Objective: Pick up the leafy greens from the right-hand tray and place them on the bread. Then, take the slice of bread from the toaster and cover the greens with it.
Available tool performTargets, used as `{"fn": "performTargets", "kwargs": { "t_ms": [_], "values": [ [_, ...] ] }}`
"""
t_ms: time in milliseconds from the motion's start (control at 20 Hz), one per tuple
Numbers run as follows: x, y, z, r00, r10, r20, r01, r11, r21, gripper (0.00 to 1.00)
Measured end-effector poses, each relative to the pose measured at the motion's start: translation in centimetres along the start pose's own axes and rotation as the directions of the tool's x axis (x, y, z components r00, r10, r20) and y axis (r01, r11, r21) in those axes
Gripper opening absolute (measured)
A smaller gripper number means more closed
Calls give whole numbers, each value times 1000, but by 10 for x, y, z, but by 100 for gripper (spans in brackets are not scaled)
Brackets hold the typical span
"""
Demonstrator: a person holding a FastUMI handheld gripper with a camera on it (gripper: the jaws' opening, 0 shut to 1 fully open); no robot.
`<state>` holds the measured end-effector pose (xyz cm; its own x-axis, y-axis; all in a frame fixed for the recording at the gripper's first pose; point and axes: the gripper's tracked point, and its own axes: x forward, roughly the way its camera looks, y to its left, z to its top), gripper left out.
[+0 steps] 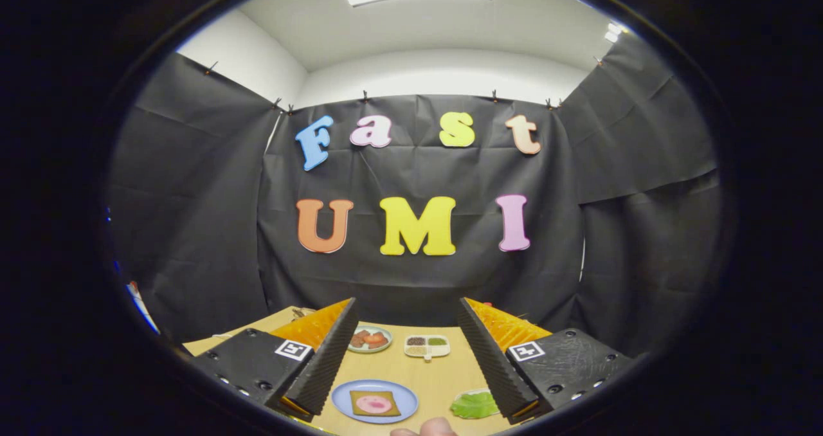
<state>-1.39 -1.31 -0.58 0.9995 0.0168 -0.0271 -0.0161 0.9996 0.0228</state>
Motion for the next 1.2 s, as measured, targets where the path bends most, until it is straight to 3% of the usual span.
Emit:
{"fn": "performTargets", "kwargs": {
  "t_ms": [450, 800, 950, 1200],
  "values": [
    [-3, -100, -37, 993, -69, -93, 67, 997, -25, 95],
    [14, -152, -123, 963, -33, -268, 23, 999, -38, 95],
    [33, -156, -175, 927, -6, -375, 0, 1000, -14, 95],
    [58, -167, -267, 824, -6, -567, 16, 1000, 13, 96]
  ]
}}
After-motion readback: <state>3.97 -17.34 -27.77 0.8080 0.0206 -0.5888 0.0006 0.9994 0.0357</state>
